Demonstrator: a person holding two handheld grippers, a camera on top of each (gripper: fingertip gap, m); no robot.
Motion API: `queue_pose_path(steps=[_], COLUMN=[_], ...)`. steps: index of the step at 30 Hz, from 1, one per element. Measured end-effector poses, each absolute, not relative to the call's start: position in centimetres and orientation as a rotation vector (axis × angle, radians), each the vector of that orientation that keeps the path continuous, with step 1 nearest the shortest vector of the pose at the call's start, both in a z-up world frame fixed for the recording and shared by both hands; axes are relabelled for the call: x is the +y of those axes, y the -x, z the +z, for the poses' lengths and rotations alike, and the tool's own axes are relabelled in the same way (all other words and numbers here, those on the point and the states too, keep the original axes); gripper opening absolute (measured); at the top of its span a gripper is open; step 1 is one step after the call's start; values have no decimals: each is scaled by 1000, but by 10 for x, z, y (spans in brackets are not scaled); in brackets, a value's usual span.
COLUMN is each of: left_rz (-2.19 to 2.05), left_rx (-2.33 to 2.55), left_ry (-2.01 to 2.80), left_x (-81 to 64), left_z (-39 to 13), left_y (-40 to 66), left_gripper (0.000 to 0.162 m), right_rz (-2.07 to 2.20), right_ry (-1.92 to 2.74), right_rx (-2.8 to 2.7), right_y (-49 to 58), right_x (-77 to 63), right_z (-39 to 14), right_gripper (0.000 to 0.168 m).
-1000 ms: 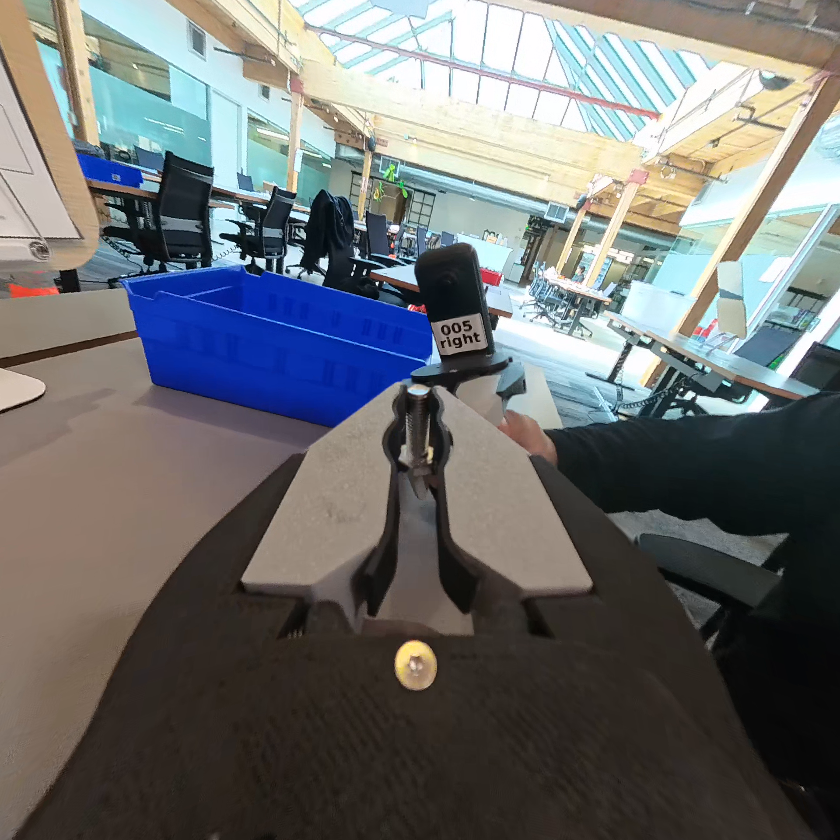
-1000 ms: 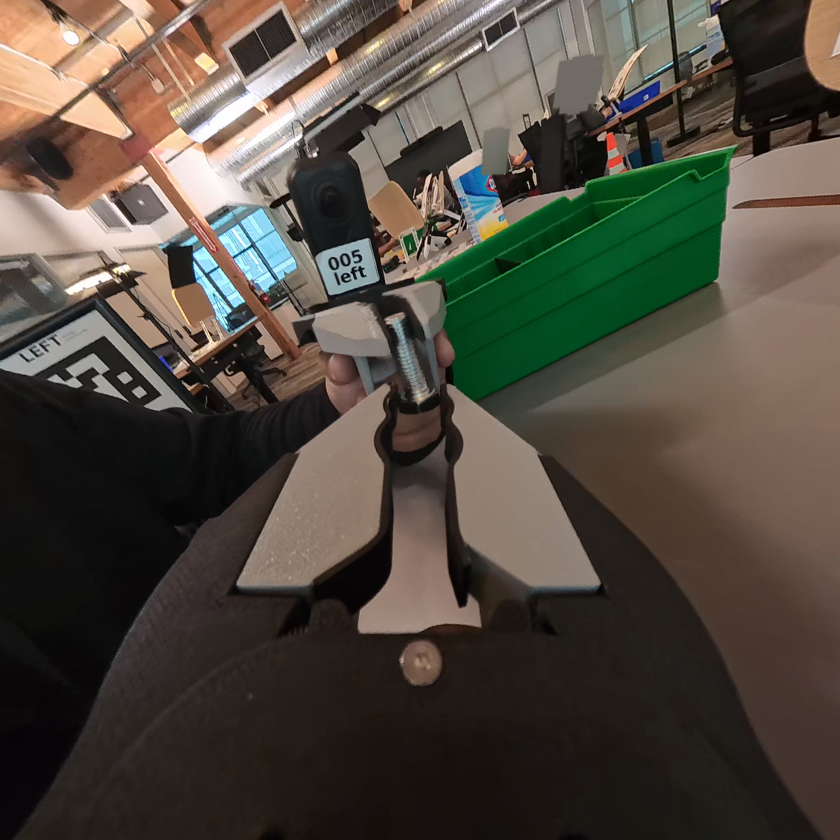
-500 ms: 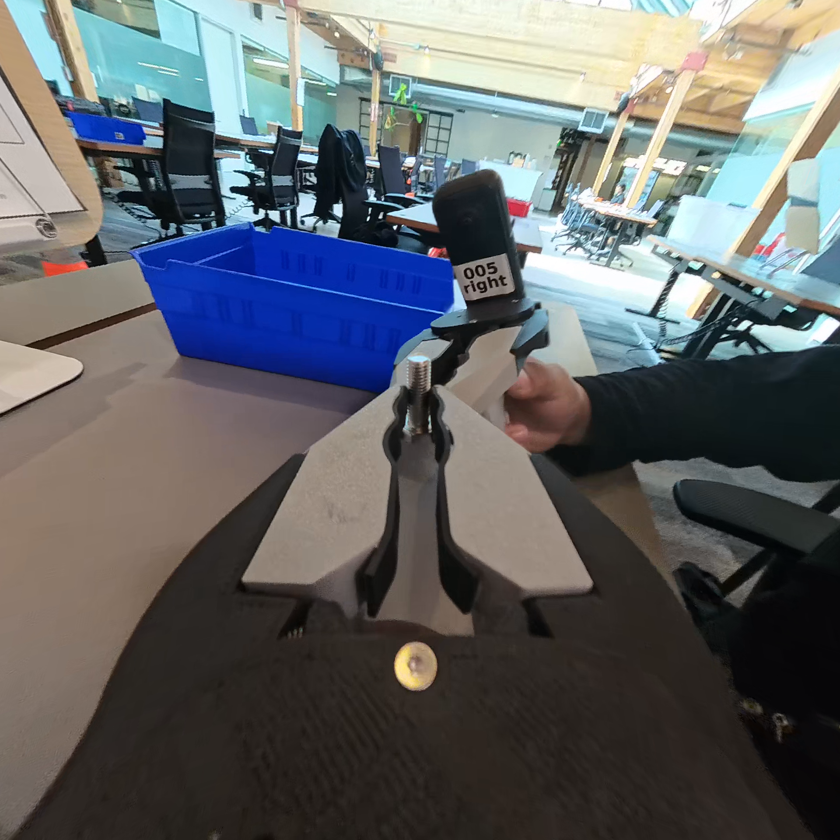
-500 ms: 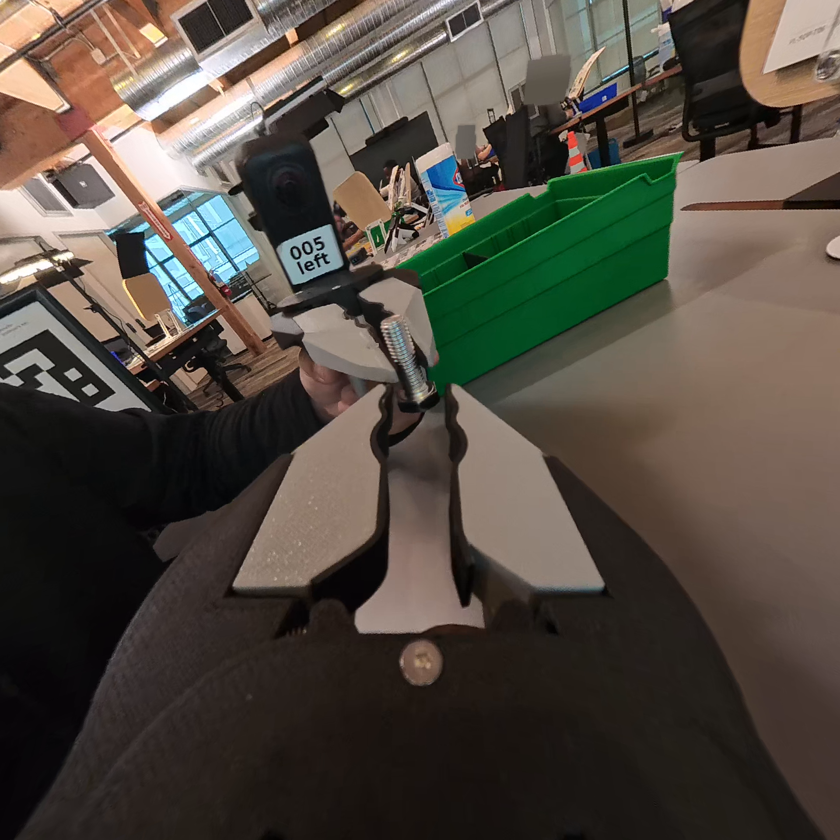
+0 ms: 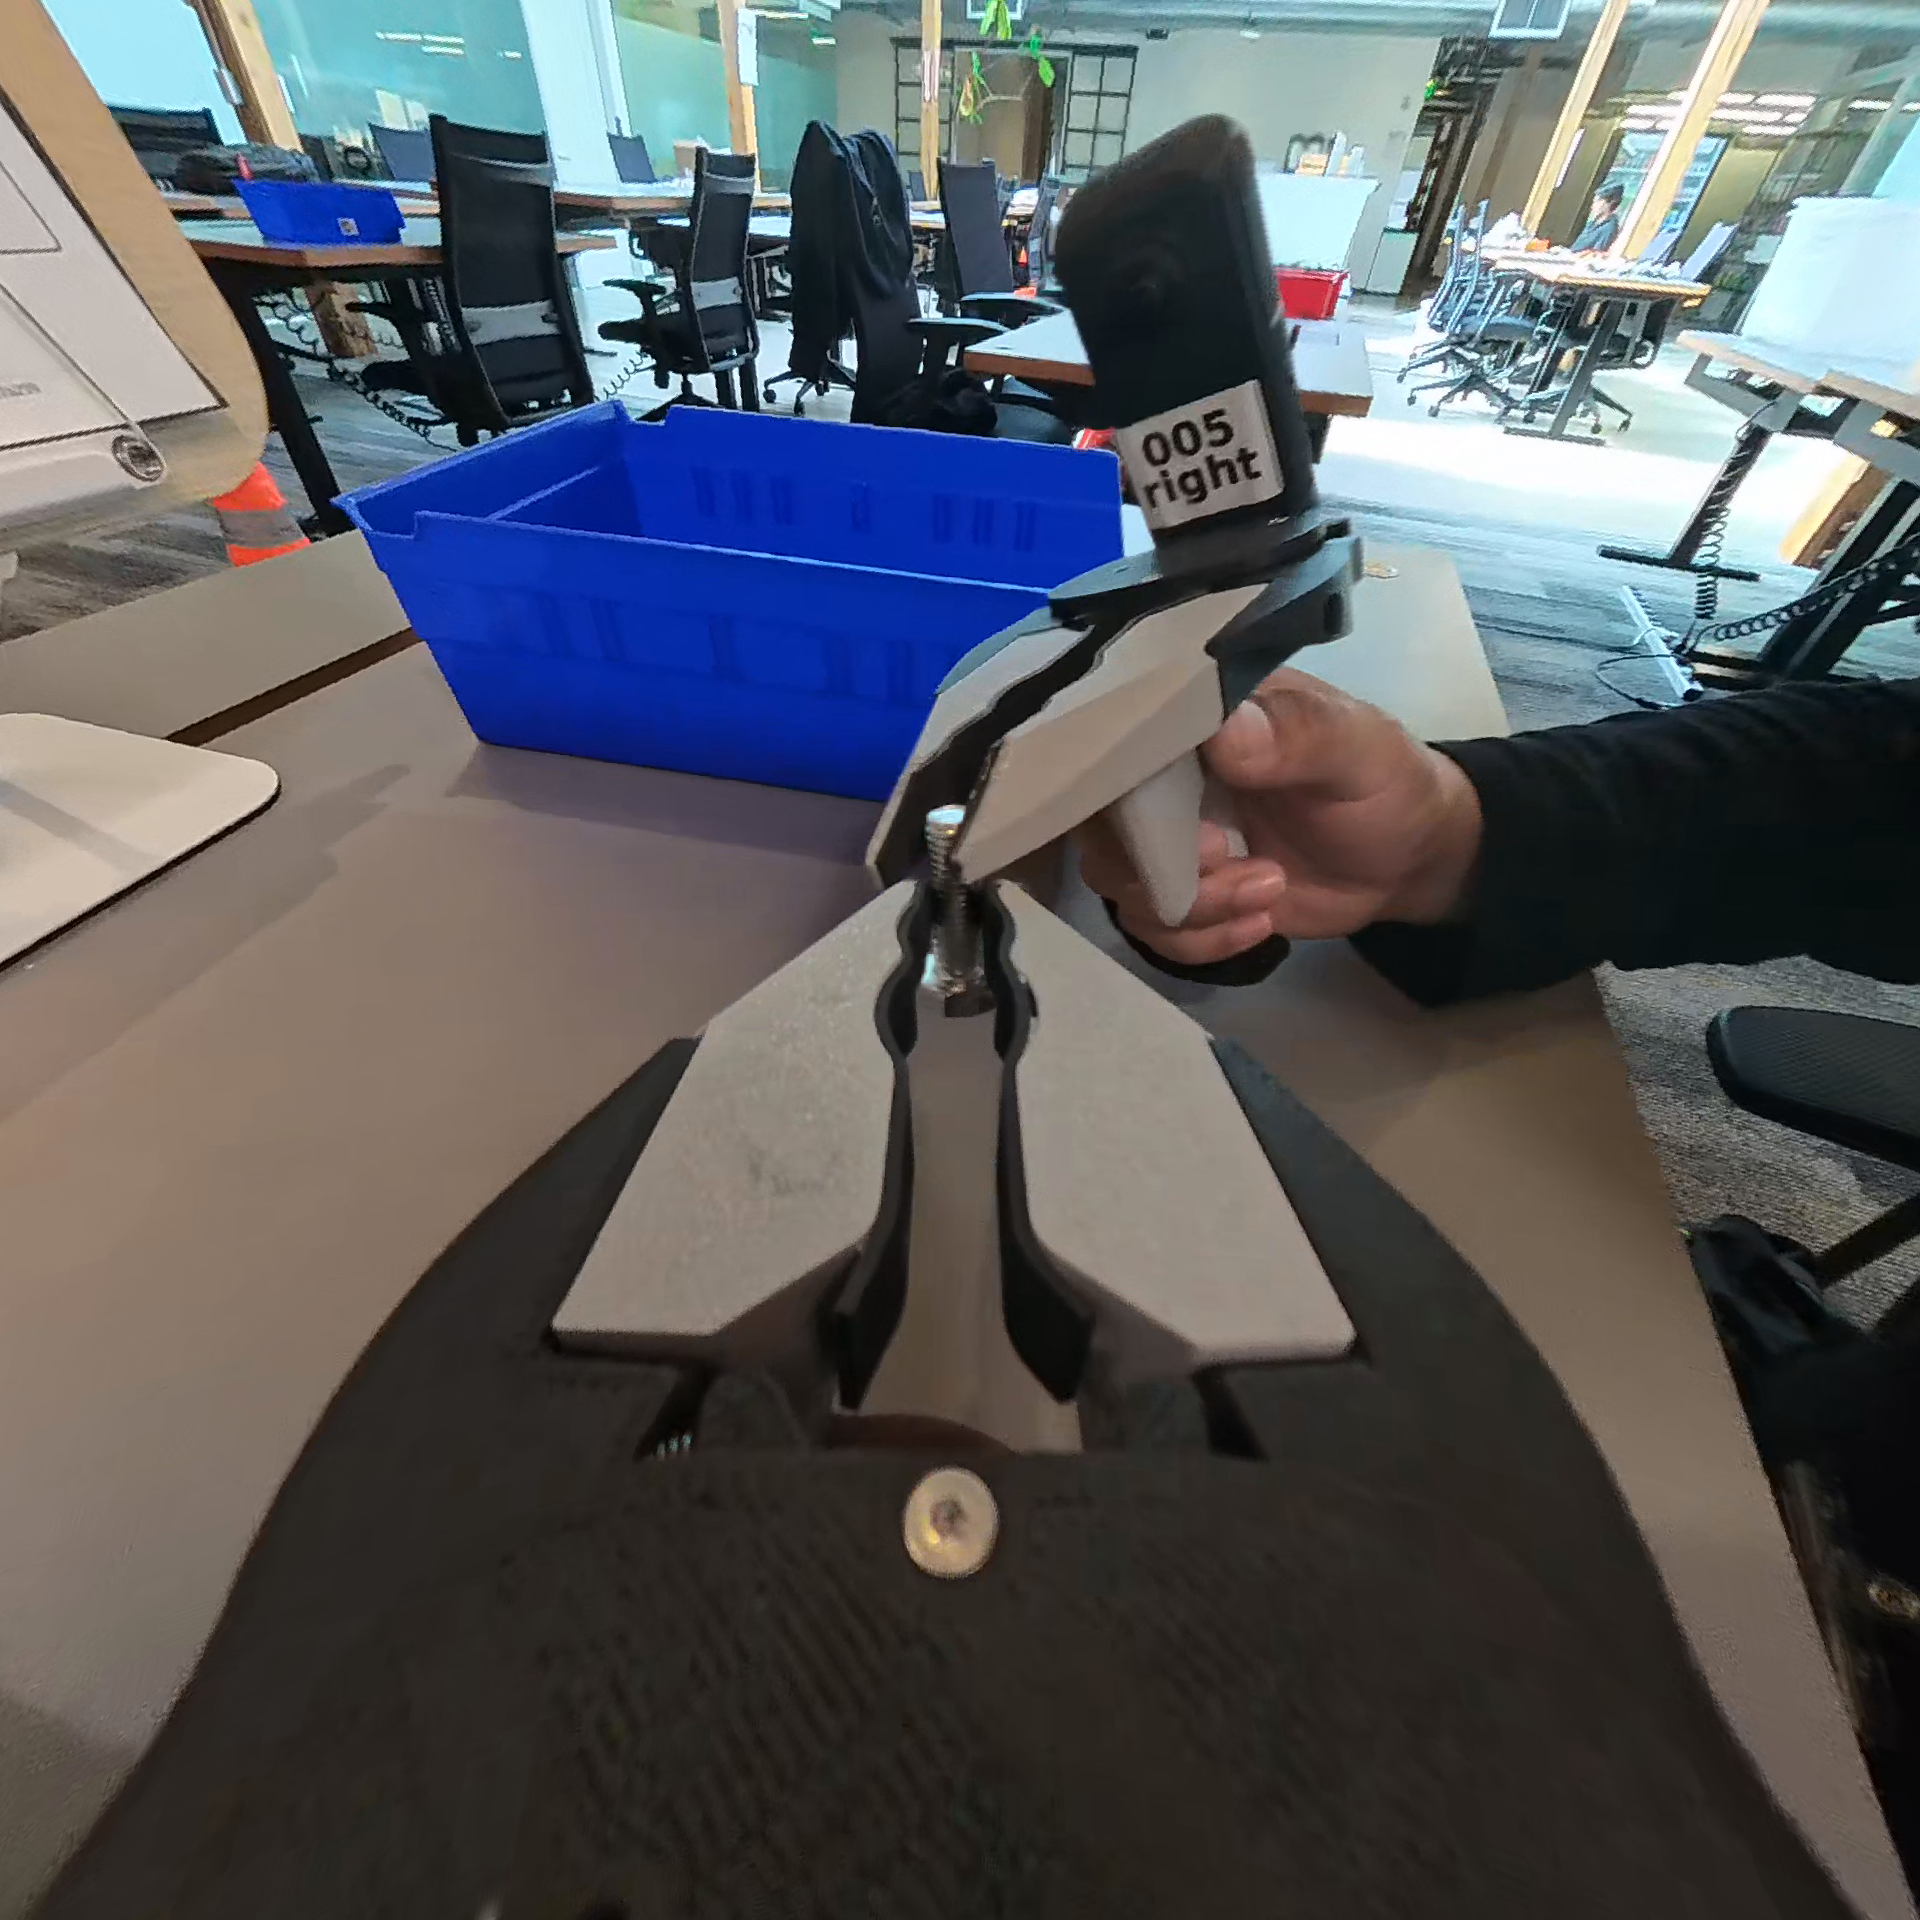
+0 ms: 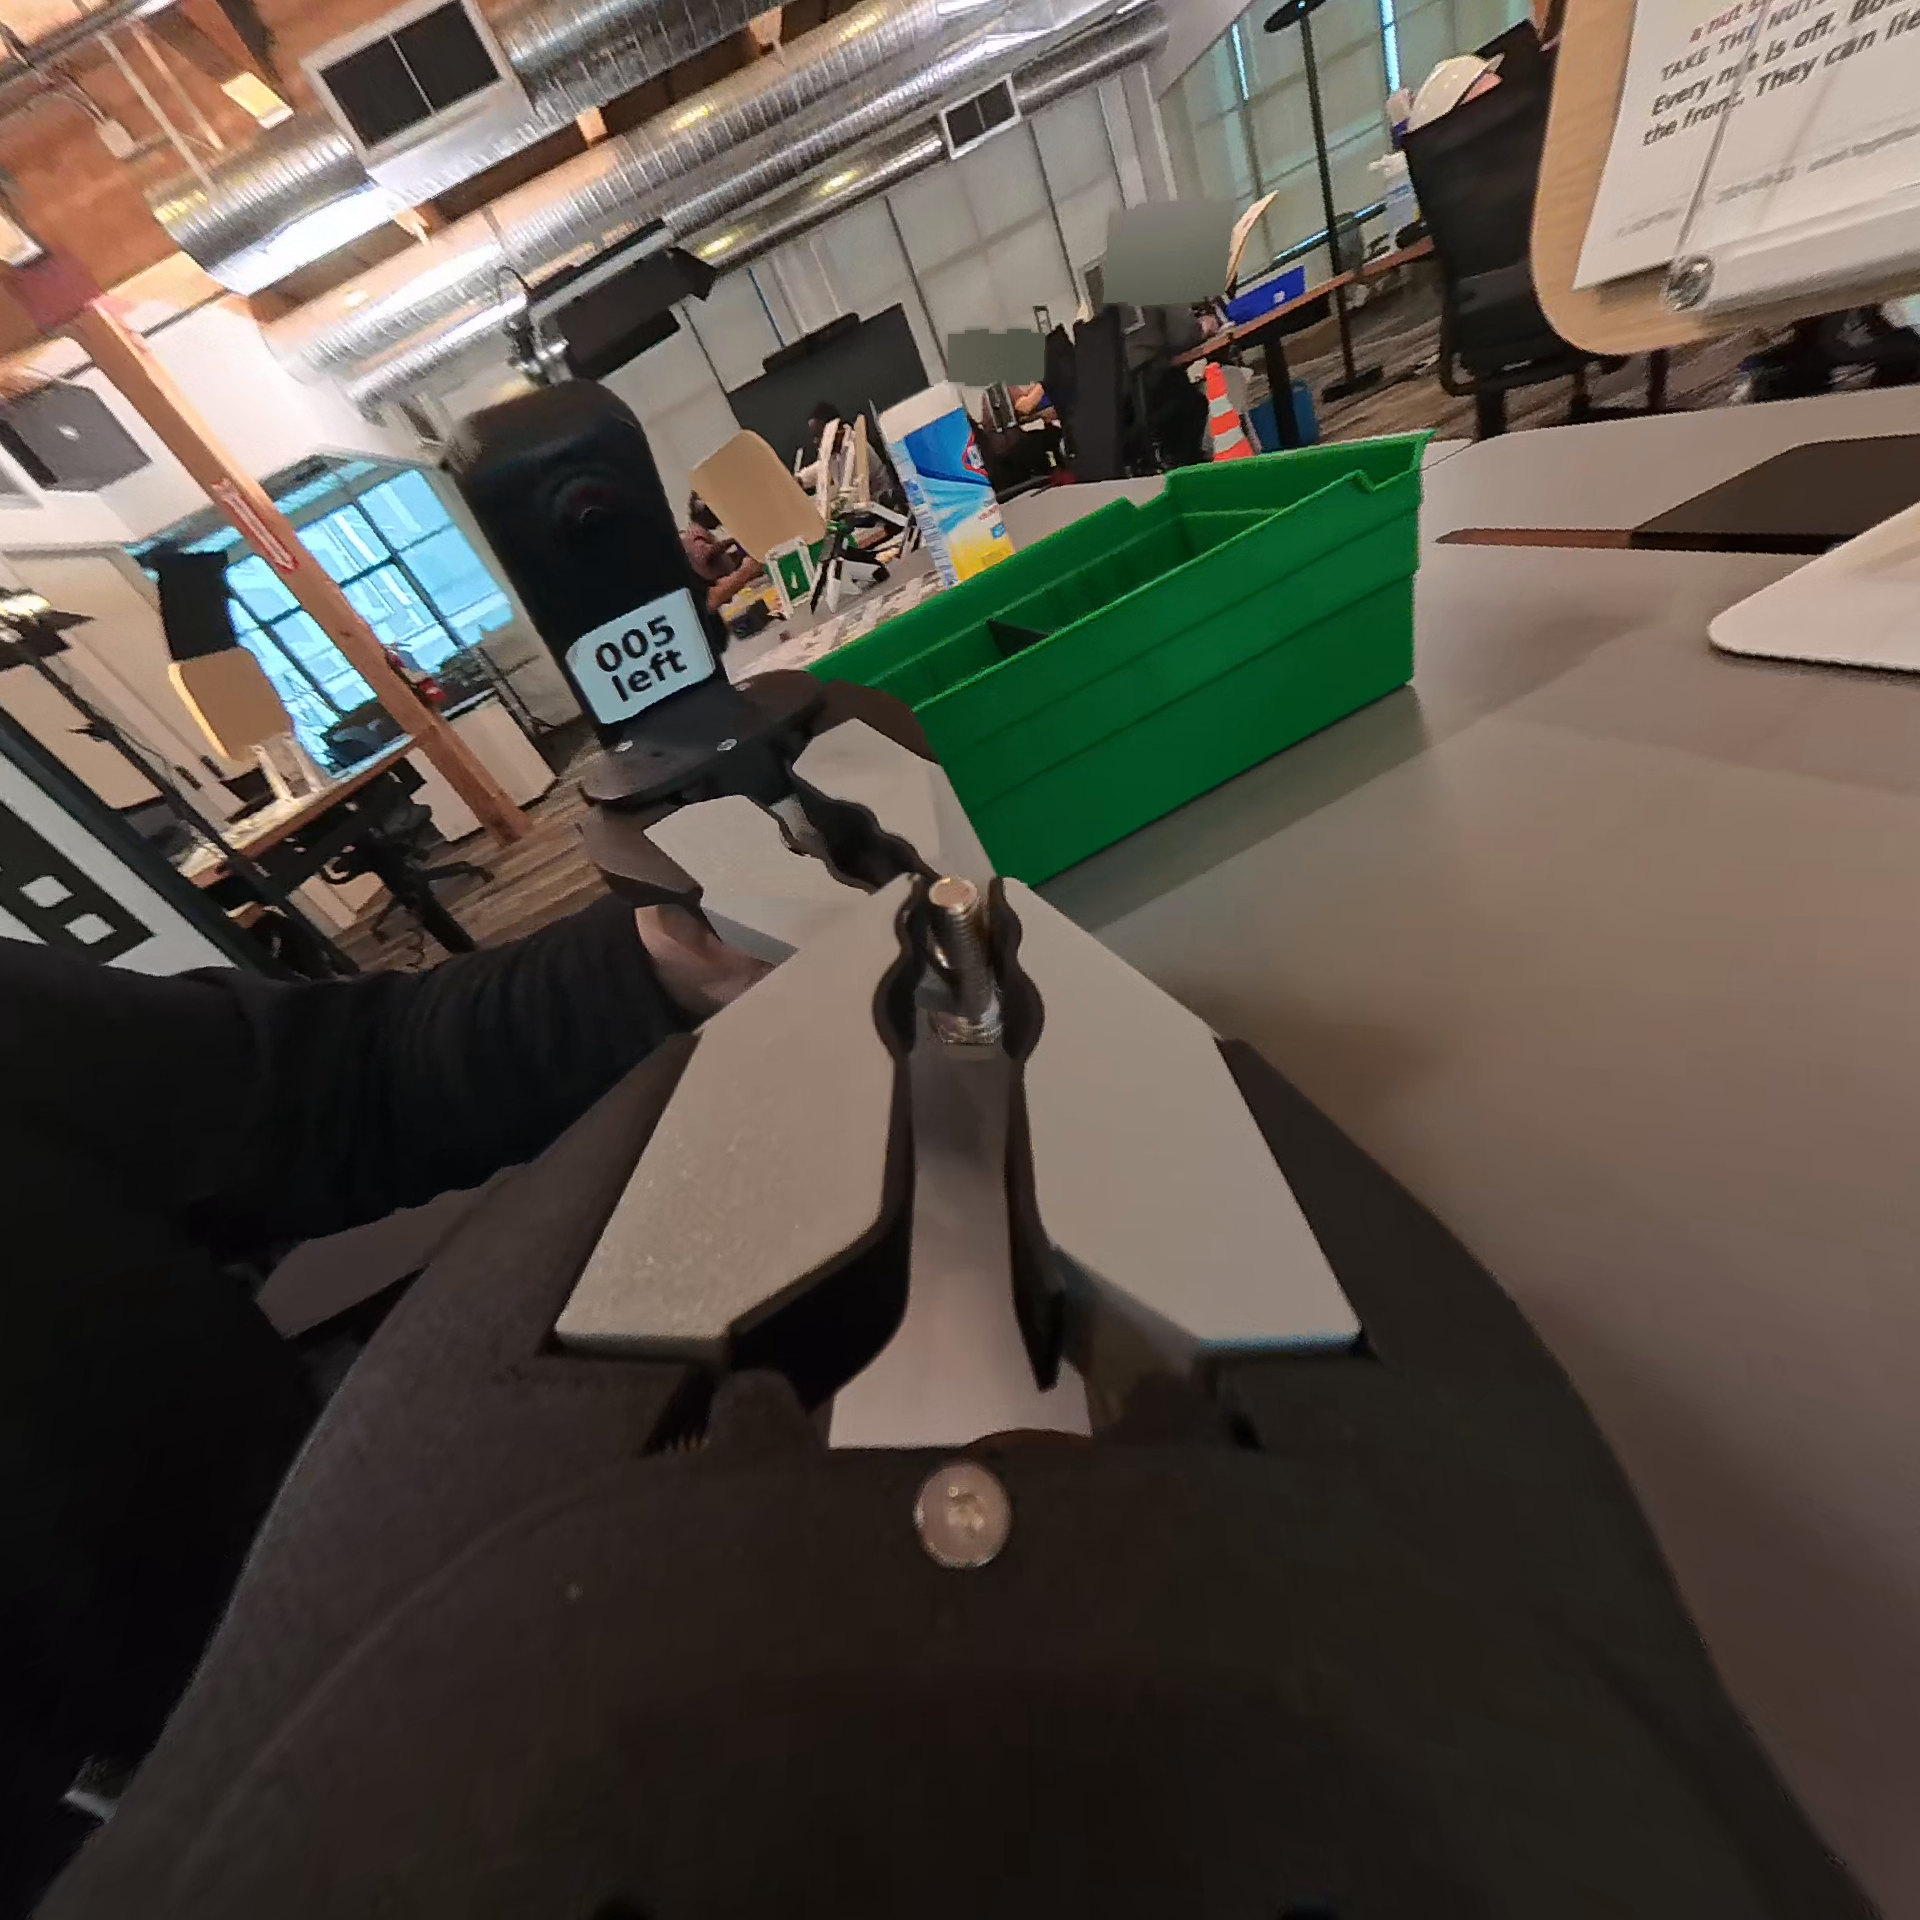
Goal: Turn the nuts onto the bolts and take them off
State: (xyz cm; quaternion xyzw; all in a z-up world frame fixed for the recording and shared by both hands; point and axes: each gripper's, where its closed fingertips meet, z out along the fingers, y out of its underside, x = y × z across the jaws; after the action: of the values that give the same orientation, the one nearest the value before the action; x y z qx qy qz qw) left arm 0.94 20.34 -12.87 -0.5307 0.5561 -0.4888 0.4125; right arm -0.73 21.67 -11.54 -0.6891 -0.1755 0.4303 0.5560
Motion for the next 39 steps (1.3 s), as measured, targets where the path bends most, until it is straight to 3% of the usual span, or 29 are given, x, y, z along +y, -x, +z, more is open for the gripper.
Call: queue_pose_path(steps=[6, 9, 11, 19, 39], left_rz=[-1287, -1305, -1303, -1613, -1401], left_rx=[1383, 1395, 1413, 1446, 1502], left_ry=[1365, 1370, 1351, 1486, 1435], left_x=[204, 202, 200, 189, 195], left_z=[-130, -132, -131, -138, -148], left_y=[-9, -10, -9, -2, -6], left_gripper=[6, 17, 6, 7, 6], right_rz=[949, 1034, 1012, 926, 956], right_ry=[1644, 1620, 1621, 1667, 1691], right_rx=[-423, -415, -419, -523, -477], right_y=[8, 10, 8, 19, 15], right_x=[217, 213, 213, 209, 214], right_z=[-116, -112, -111, -118, -124], right_gripper=[6, 6, 6, 5, 6])
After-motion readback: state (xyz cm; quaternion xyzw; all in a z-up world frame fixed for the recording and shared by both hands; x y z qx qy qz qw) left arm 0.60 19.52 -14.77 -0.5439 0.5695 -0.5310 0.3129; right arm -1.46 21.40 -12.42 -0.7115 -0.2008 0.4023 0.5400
